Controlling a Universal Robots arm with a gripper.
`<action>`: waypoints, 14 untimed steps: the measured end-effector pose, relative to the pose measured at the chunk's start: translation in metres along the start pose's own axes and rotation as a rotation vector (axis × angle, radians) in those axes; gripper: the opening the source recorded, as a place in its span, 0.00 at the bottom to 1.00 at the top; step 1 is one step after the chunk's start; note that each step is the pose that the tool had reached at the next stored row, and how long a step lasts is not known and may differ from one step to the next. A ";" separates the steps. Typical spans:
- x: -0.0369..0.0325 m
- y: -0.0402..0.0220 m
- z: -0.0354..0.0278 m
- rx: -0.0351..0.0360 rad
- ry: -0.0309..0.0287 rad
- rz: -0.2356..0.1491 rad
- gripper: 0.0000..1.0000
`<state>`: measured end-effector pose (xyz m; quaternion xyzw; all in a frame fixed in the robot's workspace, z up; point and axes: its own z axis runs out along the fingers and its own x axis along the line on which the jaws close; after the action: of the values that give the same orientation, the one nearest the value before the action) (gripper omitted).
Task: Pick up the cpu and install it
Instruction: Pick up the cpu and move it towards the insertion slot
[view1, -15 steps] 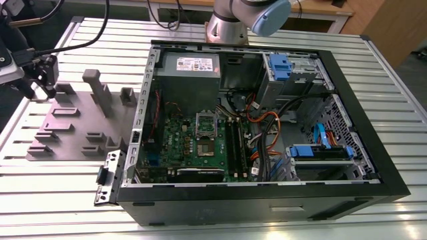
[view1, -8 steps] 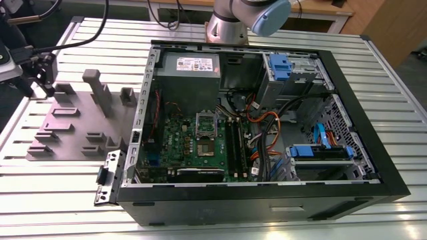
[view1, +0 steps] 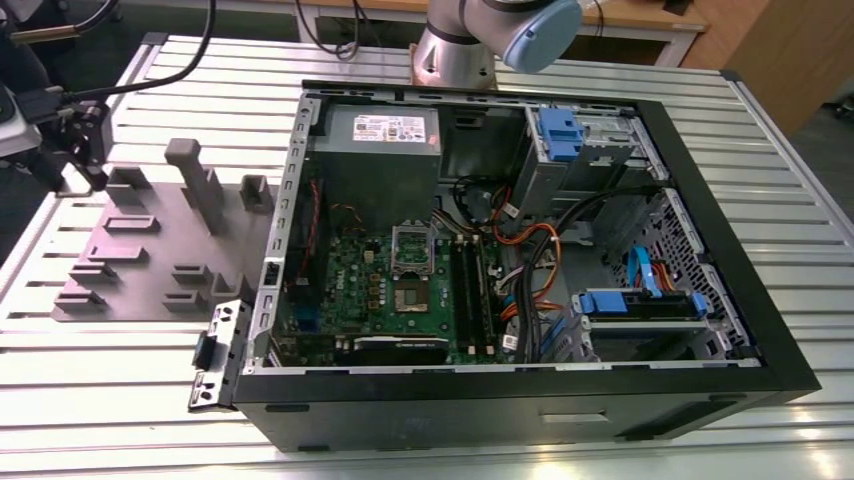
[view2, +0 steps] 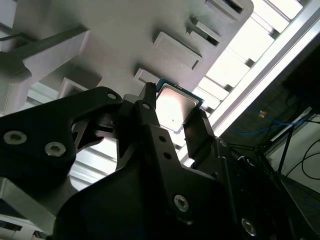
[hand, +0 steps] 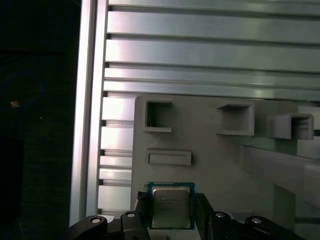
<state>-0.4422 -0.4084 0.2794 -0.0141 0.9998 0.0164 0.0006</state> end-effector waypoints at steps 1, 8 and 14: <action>0.0000 0.0000 -0.0006 0.0000 0.0000 0.000 0.47; 0.0000 0.0001 -0.0038 0.0000 0.0000 0.000 0.47; 0.0000 0.0002 -0.0065 0.0001 0.0001 0.000 0.47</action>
<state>-0.4422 -0.4084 0.2859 -0.0141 0.9998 0.0164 0.0005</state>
